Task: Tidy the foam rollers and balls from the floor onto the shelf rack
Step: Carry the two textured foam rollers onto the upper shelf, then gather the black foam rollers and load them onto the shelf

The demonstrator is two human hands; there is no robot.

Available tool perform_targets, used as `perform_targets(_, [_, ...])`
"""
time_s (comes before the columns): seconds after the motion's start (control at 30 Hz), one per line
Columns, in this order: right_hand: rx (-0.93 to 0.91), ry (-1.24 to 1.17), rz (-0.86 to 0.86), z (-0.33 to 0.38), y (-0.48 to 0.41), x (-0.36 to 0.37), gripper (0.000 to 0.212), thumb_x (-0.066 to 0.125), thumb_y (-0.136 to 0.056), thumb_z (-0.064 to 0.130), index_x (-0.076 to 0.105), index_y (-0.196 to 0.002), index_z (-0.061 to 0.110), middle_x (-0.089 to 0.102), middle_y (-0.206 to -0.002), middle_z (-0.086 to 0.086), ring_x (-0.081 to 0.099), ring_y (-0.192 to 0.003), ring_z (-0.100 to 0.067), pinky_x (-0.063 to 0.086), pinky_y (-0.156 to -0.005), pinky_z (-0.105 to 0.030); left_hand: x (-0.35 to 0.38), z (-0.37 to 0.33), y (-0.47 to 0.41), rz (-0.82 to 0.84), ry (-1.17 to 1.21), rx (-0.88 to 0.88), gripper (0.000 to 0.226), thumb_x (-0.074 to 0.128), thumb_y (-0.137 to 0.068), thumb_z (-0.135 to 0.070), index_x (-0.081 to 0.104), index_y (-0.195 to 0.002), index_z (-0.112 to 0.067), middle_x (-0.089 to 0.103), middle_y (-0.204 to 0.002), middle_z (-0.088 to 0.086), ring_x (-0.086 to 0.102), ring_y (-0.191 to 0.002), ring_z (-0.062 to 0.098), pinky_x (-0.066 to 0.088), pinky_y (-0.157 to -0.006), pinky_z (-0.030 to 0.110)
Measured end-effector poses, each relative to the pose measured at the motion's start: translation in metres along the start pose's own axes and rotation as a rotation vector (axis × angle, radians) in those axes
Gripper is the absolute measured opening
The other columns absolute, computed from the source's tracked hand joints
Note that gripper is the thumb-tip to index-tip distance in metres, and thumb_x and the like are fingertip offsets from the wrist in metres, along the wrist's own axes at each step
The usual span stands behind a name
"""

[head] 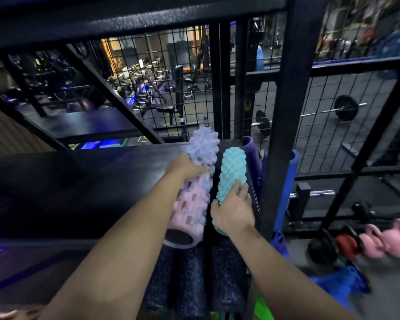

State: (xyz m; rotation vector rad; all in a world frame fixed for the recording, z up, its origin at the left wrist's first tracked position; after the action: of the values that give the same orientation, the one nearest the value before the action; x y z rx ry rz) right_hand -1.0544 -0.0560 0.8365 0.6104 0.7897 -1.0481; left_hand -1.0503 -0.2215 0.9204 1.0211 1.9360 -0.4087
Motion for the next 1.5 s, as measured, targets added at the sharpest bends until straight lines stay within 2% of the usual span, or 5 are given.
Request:
perform_targets(0.57, [0.001, 0.138, 0.013, 0.015, 0.040, -0.025, 0.073, 0.039, -0.106, 0.048, 0.007, -0.163, 0.017, 0.000, -0.169, -0.021, 0.001, -0.154, -0.046, 0.002, -0.124, -0.057, -0.025, 0.086, 0.117, -0.053, 0.239, 0.286, 0.045, 0.051, -0.102, -0.049, 0.051, -0.142, -0.028, 0.062, -0.131, -0.006, 0.062, -0.111, 0.017, 0.044, -0.080, 0.028])
perform_targets(0.7, [-0.270, 0.110, -0.455, 0.027, 0.095, -0.008, 0.036, 0.042, -0.102, 0.023, 0.060, -0.124, 0.001, 0.061, -0.125, -0.034, 0.054, -0.124, -0.052, 0.034, -0.112, -0.058, -0.051, 0.173, 0.176, -0.142, 0.213, 0.397, 0.048, 0.056, -0.101, -0.042, 0.061, -0.137, -0.011, 0.063, -0.139, 0.008, 0.059, -0.128, 0.024, 0.043, -0.109, 0.033])
perform_targets(0.87, [-0.100, 0.034, -0.778, 0.049, 0.202, 0.061, 0.037, 0.042, -0.104, 0.040, 0.060, -0.107, 0.008, 0.056, -0.111, -0.023, 0.052, -0.106, -0.043, 0.041, -0.091, -0.050, -0.041, 0.286, 0.235, -0.274, 0.287, 0.438, 0.043, 0.046, -0.093, -0.050, 0.071, -0.103, -0.016, 0.070, -0.094, 0.003, 0.066, -0.087, 0.022, 0.053, -0.082, 0.037])
perform_targets(1.3, [0.227, 0.209, 0.282, -0.043, 0.408, 0.366, 0.045, 0.047, -0.100, 0.047, 0.052, -0.132, 0.015, 0.046, -0.134, -0.016, 0.043, -0.126, -0.040, 0.039, -0.104, -0.048, 0.147, 0.553, 0.375, 0.308, 0.280, -0.332, 0.034, 0.070, -0.094, -0.038, 0.065, -0.122, -0.019, 0.072, -0.117, 0.008, 0.067, -0.112, 0.025, 0.050, -0.095, 0.032])
perform_targets(1.5, [0.490, 0.242, 0.646, -0.145, 0.466, 0.516, 0.052, 0.053, -0.100, 0.043, 0.044, -0.143, 0.016, 0.042, -0.144, -0.016, 0.040, -0.137, -0.039, 0.036, -0.110, -0.047, 0.242, 0.647, 0.433, 0.389, 0.405, -0.645, 0.025, 0.070, -0.088, -0.037, 0.058, -0.072, -0.023, 0.064, -0.089, 0.011, 0.063, -0.082, 0.024, 0.051, -0.072, 0.046])
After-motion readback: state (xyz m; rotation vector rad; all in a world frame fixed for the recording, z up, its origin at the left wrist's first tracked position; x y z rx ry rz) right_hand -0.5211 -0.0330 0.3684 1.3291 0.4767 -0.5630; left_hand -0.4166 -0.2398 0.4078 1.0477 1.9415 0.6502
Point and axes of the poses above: each hand's wrist, its own y-axis away from the middle knuckle, its own x-axis out of the palm, z = x × y, the point moved 2 cm from there along -y, towards the middle knuckle
